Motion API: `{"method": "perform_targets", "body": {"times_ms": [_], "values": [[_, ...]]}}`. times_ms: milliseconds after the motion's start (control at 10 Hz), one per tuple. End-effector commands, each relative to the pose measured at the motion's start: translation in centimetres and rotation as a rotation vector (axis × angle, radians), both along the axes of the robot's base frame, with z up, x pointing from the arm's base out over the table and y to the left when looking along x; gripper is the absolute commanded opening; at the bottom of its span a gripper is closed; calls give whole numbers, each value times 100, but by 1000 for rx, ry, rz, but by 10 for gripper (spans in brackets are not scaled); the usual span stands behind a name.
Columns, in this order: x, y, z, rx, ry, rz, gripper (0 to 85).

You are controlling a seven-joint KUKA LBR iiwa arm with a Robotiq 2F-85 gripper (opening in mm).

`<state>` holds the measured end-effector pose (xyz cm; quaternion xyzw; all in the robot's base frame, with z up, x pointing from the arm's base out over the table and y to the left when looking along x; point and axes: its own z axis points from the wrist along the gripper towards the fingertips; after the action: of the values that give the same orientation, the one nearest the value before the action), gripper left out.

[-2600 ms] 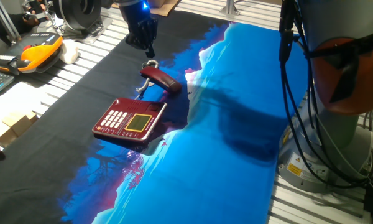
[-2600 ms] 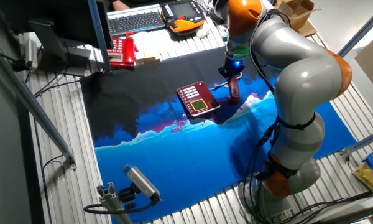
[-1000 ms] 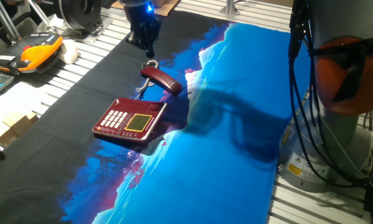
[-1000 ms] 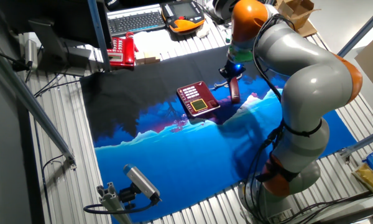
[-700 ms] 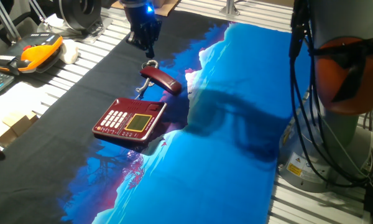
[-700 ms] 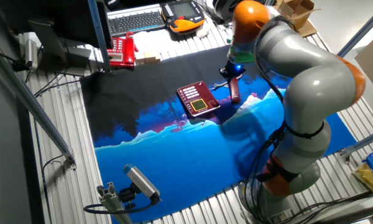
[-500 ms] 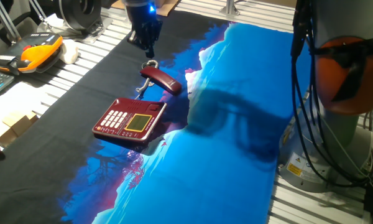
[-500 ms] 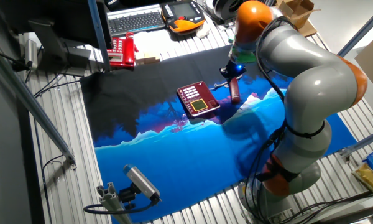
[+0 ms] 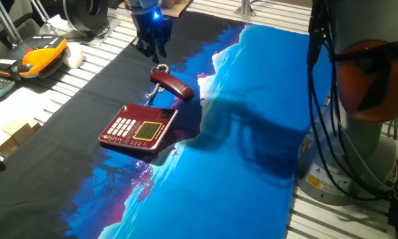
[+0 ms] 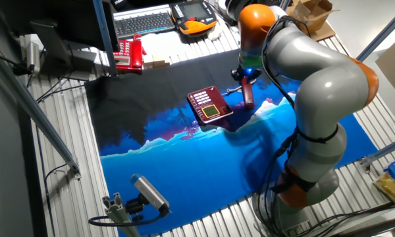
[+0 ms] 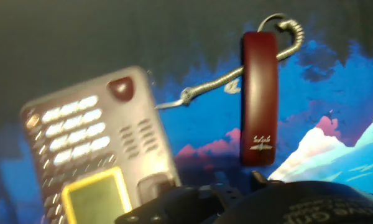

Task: Place the handset of the telephone on the corresponding phone cradle

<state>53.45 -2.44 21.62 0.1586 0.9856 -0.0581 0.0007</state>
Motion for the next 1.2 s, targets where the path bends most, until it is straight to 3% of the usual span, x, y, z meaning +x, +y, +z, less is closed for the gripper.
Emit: {"method": "perform_targets", "body": {"times_ms": [0, 400, 700, 800, 1100], "values": [[33, -96, -55, 33, 3, -112, 510], [158, -316, -238, 29, 11, -115, 510], [306, -526, -554, 39, -7, -89, 510], [340, -577, -648, 39, -11, -90, 680], [379, -697, -862, 46, -19, -92, 680]]}}
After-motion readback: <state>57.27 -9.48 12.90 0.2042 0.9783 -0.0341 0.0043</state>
